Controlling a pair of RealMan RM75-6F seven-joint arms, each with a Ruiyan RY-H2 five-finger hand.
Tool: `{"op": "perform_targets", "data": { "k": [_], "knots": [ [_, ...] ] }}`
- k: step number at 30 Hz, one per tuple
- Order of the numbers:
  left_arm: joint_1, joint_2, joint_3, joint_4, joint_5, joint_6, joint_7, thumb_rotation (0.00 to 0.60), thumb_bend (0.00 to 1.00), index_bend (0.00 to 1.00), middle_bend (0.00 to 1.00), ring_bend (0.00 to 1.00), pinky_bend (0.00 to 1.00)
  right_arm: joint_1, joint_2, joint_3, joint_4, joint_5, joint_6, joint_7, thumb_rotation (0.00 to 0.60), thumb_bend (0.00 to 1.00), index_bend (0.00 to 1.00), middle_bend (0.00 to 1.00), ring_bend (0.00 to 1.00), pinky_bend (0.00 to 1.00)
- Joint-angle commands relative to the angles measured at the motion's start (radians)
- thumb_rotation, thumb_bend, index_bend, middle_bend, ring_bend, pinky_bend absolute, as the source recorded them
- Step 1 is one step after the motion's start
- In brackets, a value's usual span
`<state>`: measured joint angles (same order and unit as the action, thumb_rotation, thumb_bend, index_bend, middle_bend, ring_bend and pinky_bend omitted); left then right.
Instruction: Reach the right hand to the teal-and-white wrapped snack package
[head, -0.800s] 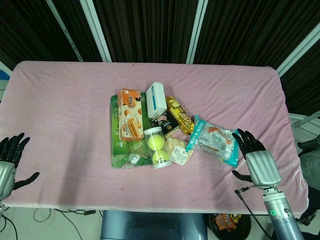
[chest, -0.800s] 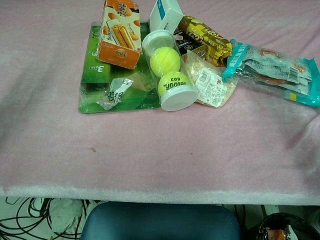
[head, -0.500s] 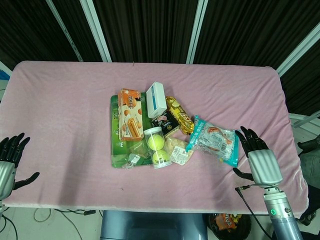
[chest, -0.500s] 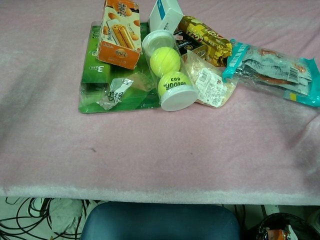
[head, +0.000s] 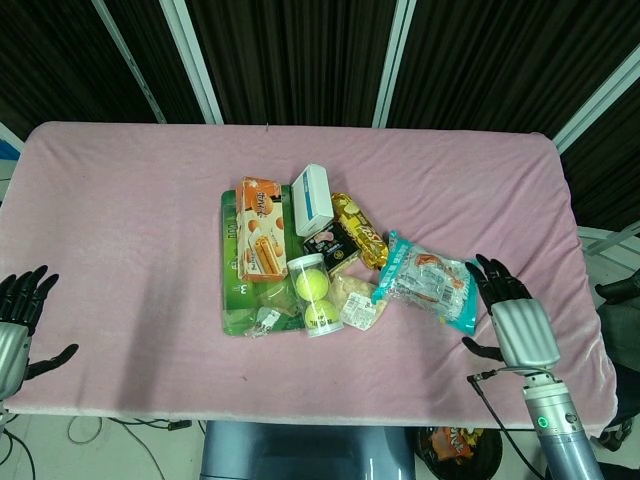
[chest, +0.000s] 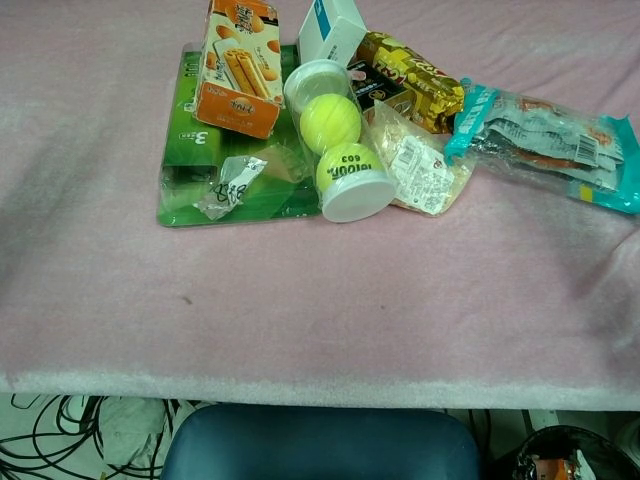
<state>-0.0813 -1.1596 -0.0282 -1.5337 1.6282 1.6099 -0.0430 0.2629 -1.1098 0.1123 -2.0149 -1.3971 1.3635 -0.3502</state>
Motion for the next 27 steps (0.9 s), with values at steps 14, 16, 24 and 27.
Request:
{"op": "perform_targets", "data": {
  "k": [14,16,24,27],
  "knots": [
    [-0.005,-0.009,-0.008,0.005,-0.028,-0.023,0.021,0.600,0.00,0.00,0.00,0.00,0.00,0.152,-0.145,0.040,0.035,0.302,-0.215,-0.165,0.600,0.03,0.00,0.00,0.00,0.21],
    [-0.006,-0.011,-0.008,0.004,-0.030,-0.024,0.025,0.600,0.00,0.00,0.00,0.00,0.00,0.172,-0.167,0.049,0.055,0.349,-0.234,-0.187,0.600,0.02,0.00,0.00,0.00,0.21],
    [-0.005,-0.015,-0.013,0.002,-0.040,-0.027,0.040,0.600,0.00,0.00,0.00,0.00,0.00,0.322,-0.306,0.098,0.253,0.599,-0.300,-0.332,0.600,0.00,0.00,0.00,0.00,0.21],
    [-0.005,-0.015,-0.013,0.001,-0.040,-0.027,0.040,0.600,0.00,0.00,0.00,0.00,0.00,0.362,-0.344,0.101,0.337,0.647,-0.314,-0.360,0.600,0.00,0.00,0.00,0.00,0.21]
  ]
}}
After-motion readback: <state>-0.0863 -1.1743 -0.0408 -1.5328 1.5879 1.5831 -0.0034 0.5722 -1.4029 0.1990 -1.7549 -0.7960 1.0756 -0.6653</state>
